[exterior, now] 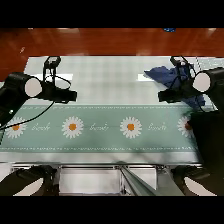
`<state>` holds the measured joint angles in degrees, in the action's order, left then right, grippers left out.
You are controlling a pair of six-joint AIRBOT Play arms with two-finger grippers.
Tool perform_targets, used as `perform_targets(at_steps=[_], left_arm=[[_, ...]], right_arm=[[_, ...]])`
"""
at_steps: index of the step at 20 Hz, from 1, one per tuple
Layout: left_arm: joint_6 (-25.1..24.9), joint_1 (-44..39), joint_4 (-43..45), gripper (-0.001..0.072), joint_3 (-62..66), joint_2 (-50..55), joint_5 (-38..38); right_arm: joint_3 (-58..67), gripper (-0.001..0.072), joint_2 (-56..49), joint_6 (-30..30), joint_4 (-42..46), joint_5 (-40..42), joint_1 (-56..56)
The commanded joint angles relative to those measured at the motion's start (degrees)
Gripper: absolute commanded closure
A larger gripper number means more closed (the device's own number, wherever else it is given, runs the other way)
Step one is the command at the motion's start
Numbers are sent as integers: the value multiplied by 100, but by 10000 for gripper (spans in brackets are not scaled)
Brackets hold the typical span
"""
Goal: Fold the shirts.
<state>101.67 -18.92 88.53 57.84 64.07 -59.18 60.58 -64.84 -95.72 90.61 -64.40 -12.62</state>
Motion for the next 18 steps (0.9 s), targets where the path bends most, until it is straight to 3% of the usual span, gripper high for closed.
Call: perform_targets(at_steps=[1, 2, 3, 4, 5, 6, 8, 10, 12, 15, 18], left_arm=[[0, -2, 2, 689, 4, 66, 483], [0, -4, 2, 688, 4, 94, 612], [-2, -2, 7, 687, 4, 127, 879], [0, -2, 68, 630, 4, 164, 1067], [2, 4, 87, 358, 7, 219, 1185], [22, 9, 109, 198, 4, 278, 1193], [17, 57, 127, 199, 4, 348, 756], [66, 98, 120, 199, -15, 332, 109], [61, 61, 105, 199, -166, 164, 72], [260, 42, 105, 199, -704, -485, 715], [321, 26, 20, 199, -1058, -946, 966]], right_arm=[[7, 683, 2, -2, 28, 916, 2], [7, 672, 2, -7, 142, 1309, 2], [7, 552, 2, -11, 321, 1718, 2], [7, 370, 2, -98, 625, 2142, 2], [35, 290, 0, -485, 1333, 2623, 4], [107, 290, 0, -1049, 2221, 2907, 46], [387, 290, -142, -2070, 3220, 3049, 374], [896, 291, -678, -2057, 2964, 2632, 986], [1451, 295, -1460, -1335, 1847, 1985, 1648], [2118, 313, -2435, -330, -35, 1408, 2380], [2509, 312, -3064, 299, -271, 907, 2579]])
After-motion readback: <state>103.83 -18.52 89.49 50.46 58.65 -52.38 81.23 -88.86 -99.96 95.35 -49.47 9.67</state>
